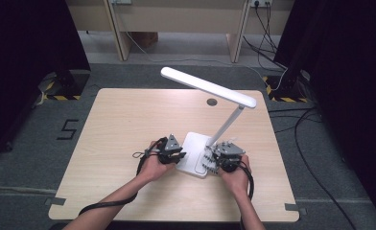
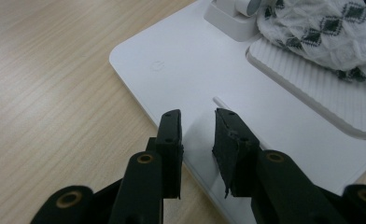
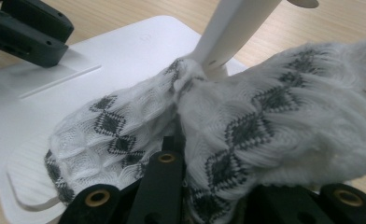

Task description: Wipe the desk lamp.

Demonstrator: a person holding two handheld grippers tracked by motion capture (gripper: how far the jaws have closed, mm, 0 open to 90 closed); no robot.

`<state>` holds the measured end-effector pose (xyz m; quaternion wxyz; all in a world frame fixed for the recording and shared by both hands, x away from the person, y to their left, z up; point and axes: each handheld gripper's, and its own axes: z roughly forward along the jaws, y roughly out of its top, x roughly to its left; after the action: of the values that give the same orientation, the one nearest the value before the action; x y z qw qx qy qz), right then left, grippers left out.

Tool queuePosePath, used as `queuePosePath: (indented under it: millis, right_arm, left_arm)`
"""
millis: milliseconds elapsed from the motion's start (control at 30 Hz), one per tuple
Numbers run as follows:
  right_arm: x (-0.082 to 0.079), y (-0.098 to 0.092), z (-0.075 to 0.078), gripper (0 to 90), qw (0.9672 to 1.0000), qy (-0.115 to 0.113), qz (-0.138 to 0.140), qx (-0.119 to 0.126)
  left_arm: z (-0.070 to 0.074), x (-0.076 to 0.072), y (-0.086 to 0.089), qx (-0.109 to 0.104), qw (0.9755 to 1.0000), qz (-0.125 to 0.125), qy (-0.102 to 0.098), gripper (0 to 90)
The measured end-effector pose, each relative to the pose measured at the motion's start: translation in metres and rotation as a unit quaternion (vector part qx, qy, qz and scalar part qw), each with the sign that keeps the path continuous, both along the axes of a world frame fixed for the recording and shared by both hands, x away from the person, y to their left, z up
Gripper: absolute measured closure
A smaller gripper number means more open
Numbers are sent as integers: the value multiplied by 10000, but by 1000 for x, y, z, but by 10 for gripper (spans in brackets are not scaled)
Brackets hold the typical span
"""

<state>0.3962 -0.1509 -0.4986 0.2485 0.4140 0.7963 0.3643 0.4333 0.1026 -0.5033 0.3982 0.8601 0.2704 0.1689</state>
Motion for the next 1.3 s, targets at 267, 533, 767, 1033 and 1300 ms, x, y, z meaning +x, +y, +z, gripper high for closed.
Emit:
queuePosePath:
  millis: [267,533,767,1033,1300]
  right_arm:
    - [-10,5,1,831,9998,20,176,-20]
    - [-19,10,3,831,9995,56,316,-14]
    - [-25,17,5,830,9991,116,410,-6]
    - [-26,20,7,829,9988,110,467,-10]
    - [-26,26,14,829,9985,59,552,29]
  left_arm:
    - [0,0,0,14,10000,2,6,708]
    - [0,0,0,7,10000,9,13,708]
    - [0,-1,0,-2,10000,16,17,708]
    - [0,-1,0,-16,10000,23,16,708]
    - [1,2,2,-23,9999,92,113,670]
